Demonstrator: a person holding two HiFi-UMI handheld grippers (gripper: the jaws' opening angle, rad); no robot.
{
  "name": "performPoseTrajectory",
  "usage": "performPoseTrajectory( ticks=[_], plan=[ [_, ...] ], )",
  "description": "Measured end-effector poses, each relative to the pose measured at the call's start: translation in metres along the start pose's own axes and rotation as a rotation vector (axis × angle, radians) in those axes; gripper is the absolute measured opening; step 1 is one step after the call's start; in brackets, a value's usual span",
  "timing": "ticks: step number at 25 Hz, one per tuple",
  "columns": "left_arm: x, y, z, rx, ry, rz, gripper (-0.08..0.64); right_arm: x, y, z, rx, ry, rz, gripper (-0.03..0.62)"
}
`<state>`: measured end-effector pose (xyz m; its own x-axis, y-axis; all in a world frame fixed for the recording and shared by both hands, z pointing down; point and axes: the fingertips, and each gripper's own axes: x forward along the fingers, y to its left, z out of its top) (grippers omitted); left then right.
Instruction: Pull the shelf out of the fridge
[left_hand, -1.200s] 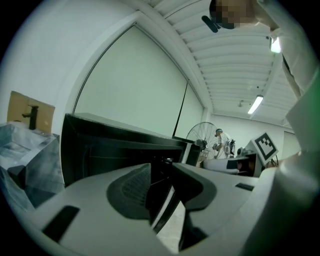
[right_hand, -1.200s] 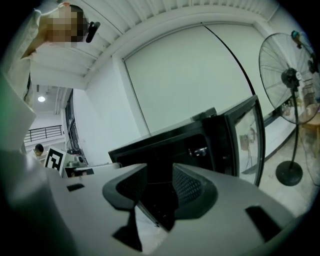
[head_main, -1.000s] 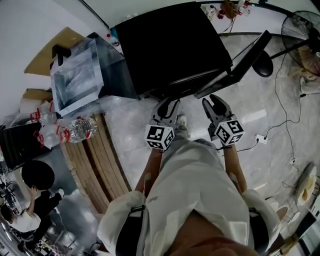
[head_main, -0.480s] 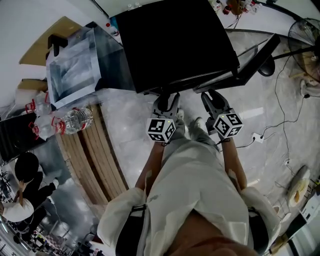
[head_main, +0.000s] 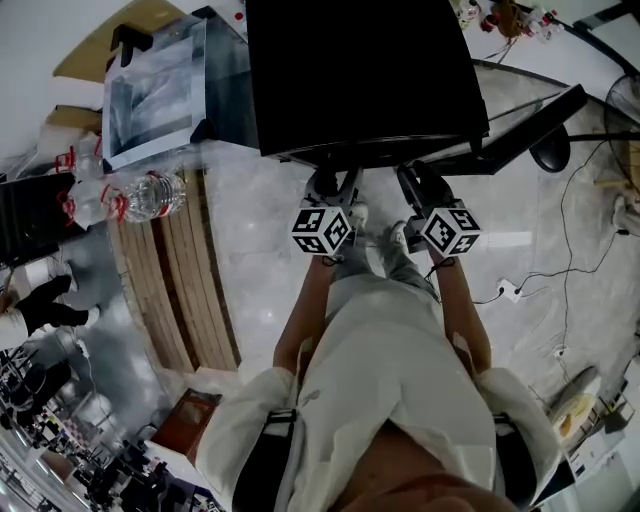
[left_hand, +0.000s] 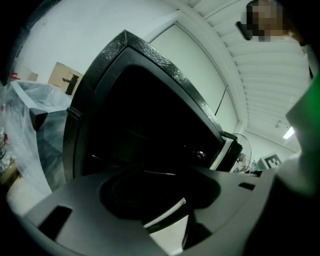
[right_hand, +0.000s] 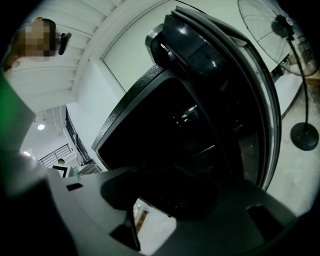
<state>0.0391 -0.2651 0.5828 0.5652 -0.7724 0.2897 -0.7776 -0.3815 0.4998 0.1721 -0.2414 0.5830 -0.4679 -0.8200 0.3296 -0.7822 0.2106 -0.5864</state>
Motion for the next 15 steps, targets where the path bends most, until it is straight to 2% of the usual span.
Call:
performPoseTrajectory(
  ticks=[5,10,15],
  plan=[
    [0.007,0.007,-0.008,-0.074,-0.019,0.038,0.224,0.015,-0.005,-0.005,0.019,0.007,0.033,0.193],
    [0.014,0.019,-0.010,-0.141,-0.048,0.061,0.252,0.033,-0.009,-0.006,0.102,-0.015,0.058,0.201],
    [0.019,0.027,-0.004,-0.214,-0.089,0.056,0.272,0.045,-0.012,-0.003,0.183,-0.058,0.088,0.267]
  ],
)
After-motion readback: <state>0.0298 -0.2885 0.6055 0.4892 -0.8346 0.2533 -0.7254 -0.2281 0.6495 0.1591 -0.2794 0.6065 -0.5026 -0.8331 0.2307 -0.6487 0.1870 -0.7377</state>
